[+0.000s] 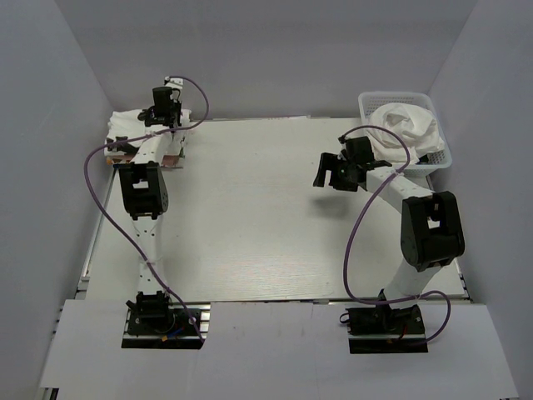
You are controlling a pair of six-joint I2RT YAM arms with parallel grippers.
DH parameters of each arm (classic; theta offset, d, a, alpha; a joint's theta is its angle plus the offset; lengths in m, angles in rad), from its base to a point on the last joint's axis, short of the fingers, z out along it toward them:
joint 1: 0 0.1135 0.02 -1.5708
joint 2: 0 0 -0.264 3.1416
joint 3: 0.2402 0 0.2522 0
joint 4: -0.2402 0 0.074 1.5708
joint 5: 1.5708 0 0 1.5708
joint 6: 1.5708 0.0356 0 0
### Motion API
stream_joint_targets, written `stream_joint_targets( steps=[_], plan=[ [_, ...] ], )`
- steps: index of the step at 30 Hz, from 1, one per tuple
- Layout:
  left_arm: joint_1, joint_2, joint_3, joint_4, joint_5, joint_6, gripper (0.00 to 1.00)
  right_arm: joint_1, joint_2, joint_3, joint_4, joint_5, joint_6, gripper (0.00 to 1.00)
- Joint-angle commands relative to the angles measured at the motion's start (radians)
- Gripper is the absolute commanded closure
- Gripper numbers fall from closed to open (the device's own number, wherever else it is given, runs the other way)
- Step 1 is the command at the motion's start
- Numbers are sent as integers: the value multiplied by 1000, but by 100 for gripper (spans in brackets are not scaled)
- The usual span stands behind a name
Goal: Fold and stack the t-shirts
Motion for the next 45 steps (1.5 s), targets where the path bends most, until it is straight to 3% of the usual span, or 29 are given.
stream_joint_targets(
  steps=[1, 12, 13, 14, 16, 17, 20, 21, 27, 30, 34, 45],
  plan=[
    [-10, -158, -42, 43, 74, 0, 100, 0, -57, -36, 29, -29, 14, 10],
    [-40, -127, -145, 45, 80, 21, 100, -3, -62, -50, 30, -22, 14, 10],
    [-40, -111, -133, 30, 69, 21, 94, -3, -59, -45, 25, -14, 14, 10],
    [-40, -94, -122, 7, 60, 21, 74, 2, -57, -44, 23, -14, 14, 10],
    [-40, -68, -108, -16, 51, 21, 65, -3, -55, -42, 17, -6, 9, 10],
    [-40, -58, -108, -29, 51, 21, 50, -5, -52, -40, 14, -3, 8, 10],
    [-40, -79, -117, -38, 51, 21, 19, -5, -55, -37, 8, 0, 3, 10],
    [-40, -89, -117, -38, 51, 11, 0, 0, -55, -37, 8, 0, 6, 10],
    [-40, -219, -129, -38, 51, -32, 0, 0, -74, -33, 28, -31, 6, 10],
    [-2, -332, -204, -23, 141, -61, 0, 0, -86, -42, 42, -42, 10, 10],
    [33, -457, -374, 43, 108, -71, 0, 2, -95, -57, 51, -51, 14, 10],
    [226, -368, -393, 7, 179, -107, 0, 2, -49, -4, 13, -39, 13, 10]
  ],
)
